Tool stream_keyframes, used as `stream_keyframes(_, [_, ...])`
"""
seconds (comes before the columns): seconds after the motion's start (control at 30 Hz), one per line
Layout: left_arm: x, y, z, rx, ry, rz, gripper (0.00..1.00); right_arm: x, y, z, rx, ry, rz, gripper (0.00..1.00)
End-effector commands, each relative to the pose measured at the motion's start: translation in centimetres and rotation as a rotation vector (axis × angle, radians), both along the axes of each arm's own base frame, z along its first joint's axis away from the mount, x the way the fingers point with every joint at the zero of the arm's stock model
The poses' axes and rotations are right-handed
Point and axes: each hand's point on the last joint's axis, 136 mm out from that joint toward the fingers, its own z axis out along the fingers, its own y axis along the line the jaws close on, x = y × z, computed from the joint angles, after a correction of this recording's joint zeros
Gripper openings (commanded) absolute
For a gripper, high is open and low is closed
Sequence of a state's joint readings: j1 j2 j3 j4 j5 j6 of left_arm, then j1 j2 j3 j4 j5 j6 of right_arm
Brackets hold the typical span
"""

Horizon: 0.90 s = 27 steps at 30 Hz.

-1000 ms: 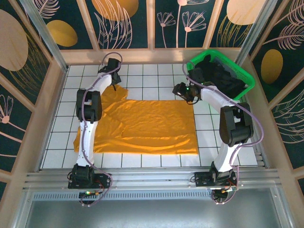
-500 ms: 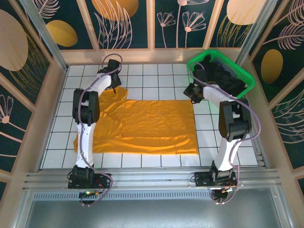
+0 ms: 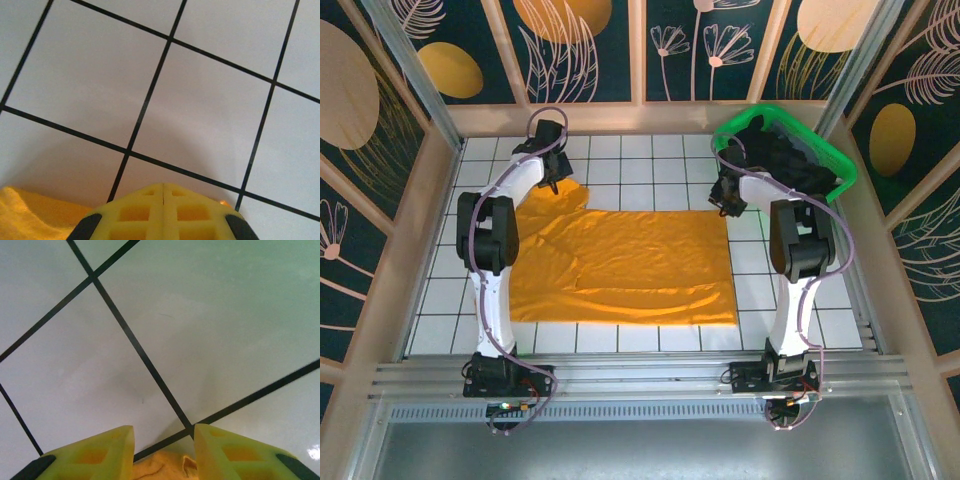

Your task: Fold and stack the t-shirts

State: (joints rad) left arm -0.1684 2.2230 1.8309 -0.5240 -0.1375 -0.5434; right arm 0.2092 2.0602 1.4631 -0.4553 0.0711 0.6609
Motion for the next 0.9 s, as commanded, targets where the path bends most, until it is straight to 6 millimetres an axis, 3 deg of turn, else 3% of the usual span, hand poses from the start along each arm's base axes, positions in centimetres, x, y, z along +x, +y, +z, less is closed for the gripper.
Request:
stream_keyframes(0.0, [-0.2, -0.1, 1.8, -0.018, -0.024, -0.007, 0.00, -0.2, 0.0, -1.3, -0.039, 0.048, 0.026, 0.35])
stream_keyframes(0.2, [-0.5, -0.1, 2.1, -0.015, -0.016, -0.011, 0.00, -1.0, -0.2, -2.2, -0.049, 0.066, 0.018, 0.31])
stream_keyframes(0.43, [-1.1, 0.2, 3.5, -0.010, -0.014, -0.012, 0.00, -0.7, -0.5, -1.8, -0.075, 0.050, 0.036, 0.01])
stream_keyframes(0.87, [-5.3, 0.7, 6.9, -0.055, -0.032, 0.033, 0.00, -0.9, 0.0, 2.6, -0.079, -0.072, 0.134, 0.00])
